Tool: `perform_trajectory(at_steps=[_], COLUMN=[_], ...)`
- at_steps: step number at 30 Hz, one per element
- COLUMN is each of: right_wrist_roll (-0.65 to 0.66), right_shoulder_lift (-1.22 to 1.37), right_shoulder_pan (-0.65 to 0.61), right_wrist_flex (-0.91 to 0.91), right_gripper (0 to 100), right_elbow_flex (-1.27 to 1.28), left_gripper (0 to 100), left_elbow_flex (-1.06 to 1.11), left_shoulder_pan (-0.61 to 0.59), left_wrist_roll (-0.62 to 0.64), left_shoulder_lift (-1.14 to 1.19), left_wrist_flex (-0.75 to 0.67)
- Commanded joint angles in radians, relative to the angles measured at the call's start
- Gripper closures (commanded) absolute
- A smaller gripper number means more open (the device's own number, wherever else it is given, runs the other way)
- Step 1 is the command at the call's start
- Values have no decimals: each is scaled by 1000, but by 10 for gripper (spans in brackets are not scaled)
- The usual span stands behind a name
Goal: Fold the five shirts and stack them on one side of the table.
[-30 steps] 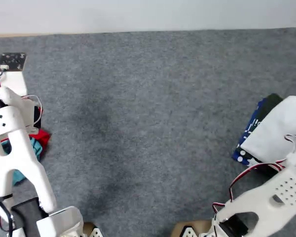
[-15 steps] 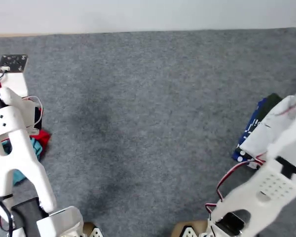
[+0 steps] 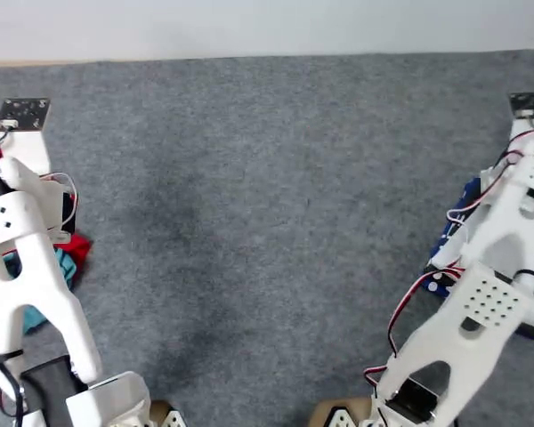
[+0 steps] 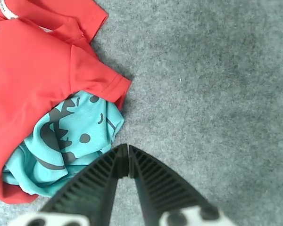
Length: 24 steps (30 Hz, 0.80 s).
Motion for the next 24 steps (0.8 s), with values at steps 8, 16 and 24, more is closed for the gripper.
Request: perform_trajectory(at_steps=[8,16,24], right_wrist_roll=[-61,-78,-83], right_shoulder_lift=[-237,-371,-750], right_shoulder_pan=[-33,-7,-81], right_wrist_flex=[397,458,456], right_gripper=[989,990,990], right_elbow_flex=[-219,11,462], left_gripper=[994,994,994], left_elbow_flex=[-7,-5,-4], left_shoulder_pan=[2,3,3], left_wrist_roll=[-2,-2,0], left_shoulder_lift=[-15,-66,-252], left_wrist_flex=[20,20,20])
